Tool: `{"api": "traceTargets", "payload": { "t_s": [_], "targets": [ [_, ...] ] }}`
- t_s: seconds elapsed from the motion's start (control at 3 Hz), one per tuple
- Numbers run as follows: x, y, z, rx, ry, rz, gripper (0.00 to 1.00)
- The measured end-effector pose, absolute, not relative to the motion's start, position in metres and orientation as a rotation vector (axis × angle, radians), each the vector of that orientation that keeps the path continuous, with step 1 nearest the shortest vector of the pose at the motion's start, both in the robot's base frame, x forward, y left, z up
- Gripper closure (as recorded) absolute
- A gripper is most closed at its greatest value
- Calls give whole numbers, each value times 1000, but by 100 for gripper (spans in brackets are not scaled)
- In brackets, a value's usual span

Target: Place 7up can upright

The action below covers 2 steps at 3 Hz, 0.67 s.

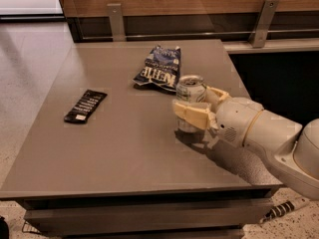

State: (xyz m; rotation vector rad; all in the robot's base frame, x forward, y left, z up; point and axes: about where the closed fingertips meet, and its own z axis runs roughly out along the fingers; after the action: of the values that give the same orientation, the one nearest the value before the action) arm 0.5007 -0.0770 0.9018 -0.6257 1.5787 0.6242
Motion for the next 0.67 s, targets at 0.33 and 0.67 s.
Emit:
{"api": "traceTargets", "payload": {
  "t_s": [0.33, 0.67],
  "targets": [
    [494, -76, 891, -627, 1555, 626, 100],
    [486, -74, 881, -638, 1529, 619, 100]
  ]
}}
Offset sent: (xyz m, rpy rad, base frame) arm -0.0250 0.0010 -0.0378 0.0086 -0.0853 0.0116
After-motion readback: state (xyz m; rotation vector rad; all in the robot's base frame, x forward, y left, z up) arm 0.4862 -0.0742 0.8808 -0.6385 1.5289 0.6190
